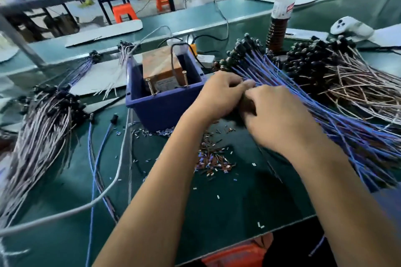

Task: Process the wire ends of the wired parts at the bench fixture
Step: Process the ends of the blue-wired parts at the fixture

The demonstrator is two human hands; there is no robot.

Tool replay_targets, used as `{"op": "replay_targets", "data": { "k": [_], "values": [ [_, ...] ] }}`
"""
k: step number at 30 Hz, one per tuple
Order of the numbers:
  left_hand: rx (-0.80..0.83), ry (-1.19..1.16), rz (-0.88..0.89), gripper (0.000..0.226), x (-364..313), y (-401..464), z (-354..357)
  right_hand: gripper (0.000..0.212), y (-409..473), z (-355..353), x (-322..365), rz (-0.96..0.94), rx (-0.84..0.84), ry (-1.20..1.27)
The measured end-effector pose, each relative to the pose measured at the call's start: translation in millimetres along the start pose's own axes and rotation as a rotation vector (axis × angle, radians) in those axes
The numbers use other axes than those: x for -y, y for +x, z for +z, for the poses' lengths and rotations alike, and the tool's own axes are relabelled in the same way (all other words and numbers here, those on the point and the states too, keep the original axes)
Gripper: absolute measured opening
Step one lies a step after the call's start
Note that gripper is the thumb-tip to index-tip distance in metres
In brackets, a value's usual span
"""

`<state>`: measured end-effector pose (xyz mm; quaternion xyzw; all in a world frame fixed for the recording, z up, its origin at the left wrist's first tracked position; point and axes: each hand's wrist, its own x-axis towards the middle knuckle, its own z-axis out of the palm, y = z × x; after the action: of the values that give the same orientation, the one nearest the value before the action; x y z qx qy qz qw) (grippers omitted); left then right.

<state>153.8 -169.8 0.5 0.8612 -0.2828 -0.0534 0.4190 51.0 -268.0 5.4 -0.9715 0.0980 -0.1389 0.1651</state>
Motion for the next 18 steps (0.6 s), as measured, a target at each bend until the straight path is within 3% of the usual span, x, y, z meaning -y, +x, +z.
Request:
{"op": "replay_targets", "data": {
  "k": [4,7,9,12,14,16,18],
  "values": [
    [0.086,0.274,-0.183,0.042,48.2,-44.3,-58.3,0.008,12.0,42.1,62.6,-0.105,0.237,-0.024],
    [0.138,0.354,-0.377,0.036,82.6,-78.2,-98.9,0.019,16.2,78.3,108.9,-0.226,0.359,0.044],
    [0.088,0.496,-0.464,0.026,103.5,-98.3,-122.7,0.017,13.3,100.7,141.9,-0.296,0.414,0.119],
    [-0.137,0.703,-0.549,0.010,129.3,-118.3,-148.2,0.005,8.0,132.1,182.3,-0.356,0.459,0.238],
    [-0.244,0.761,-0.593,0.016,143.5,-123.7,-158.2,0.006,7.7,144.0,202.6,-0.409,0.487,0.200],
    [-0.188,0.854,-0.644,0.030,155.5,-121.6,-162.8,0.002,10.7,147.3,215.5,-0.442,0.510,0.110],
    [-0.122,0.914,-0.671,0.036,162.9,-115.5,-163.0,0.017,13.8,149.3,219.2,-0.435,0.520,0.071]
  ]
}}
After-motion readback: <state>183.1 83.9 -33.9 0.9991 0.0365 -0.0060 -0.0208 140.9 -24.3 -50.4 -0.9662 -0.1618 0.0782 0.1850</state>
